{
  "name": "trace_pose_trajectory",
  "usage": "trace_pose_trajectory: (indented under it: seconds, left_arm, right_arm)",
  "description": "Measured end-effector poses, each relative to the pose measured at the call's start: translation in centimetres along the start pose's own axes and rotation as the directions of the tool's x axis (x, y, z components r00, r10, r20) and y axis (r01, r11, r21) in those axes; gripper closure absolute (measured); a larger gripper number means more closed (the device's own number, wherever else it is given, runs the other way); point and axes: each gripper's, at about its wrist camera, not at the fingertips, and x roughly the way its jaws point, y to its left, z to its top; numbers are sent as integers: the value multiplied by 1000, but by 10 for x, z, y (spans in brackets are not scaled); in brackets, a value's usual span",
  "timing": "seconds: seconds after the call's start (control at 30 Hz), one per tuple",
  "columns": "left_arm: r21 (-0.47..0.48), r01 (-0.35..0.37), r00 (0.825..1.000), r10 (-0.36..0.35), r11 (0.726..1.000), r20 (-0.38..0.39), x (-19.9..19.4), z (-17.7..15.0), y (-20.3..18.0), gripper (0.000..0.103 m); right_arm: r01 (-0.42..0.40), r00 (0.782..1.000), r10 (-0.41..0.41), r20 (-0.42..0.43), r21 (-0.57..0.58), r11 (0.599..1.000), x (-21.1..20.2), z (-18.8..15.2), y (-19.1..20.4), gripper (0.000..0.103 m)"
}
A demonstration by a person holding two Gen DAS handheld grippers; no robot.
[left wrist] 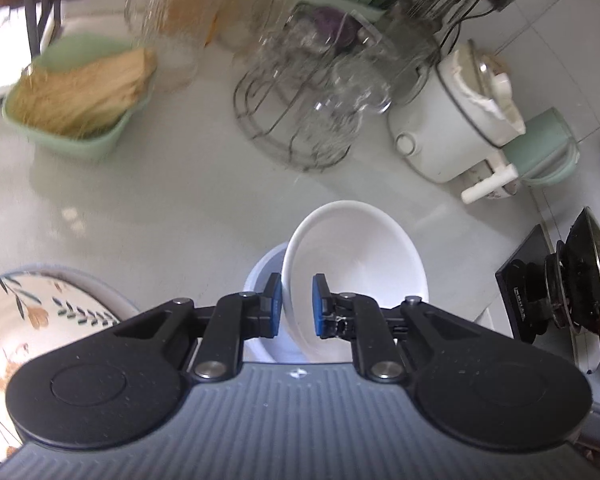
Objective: Organize plates and bowls
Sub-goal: 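Lift the white bowl with both tools and lower it into the blue bowls, then open both tools off the white bowl rim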
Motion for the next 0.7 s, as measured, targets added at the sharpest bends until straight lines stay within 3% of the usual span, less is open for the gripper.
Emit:
trace_pose_trajectory:
  seconds: [0.4, 0.47, 0.53, 0.57, 0.6, 0.7]
  left_arm:
    - [-19, -8, 999, 7, 1000, -39, 13, -4, 16, 85]
    - [-30, 4, 999, -5, 1000, -36, 12, -4, 18, 67]
    - [-34, 17, 1000, -18, 999, -13, 9, -6, 18, 62]
    - [-34, 19, 1000, -19, 999, -1, 7, -6, 19, 62]
    - [-34, 21, 1000, -21, 999, -3, 7, -7, 19, 62]
    - [-27, 19, 1000, -19, 999, -11, 10, -6, 17, 62]
  right_arm:
    - [12, 999, -11, -33, 18, 1000, 19, -13, -1, 87]
    - [1, 1000, -1, -27, 19, 1000, 17, -12, -1, 87]
    - [7, 1000, -7, -12, 9, 1000, 14, -10, 0, 78]
    - [-1, 1000, 1, 0, 8, 1000, 12, -9, 0, 62]
    - [-15, 1000, 15, 11, 13, 1000, 11, -9, -2, 53]
    - [-24, 999, 22, 27, 52, 998, 10, -6, -9, 54]
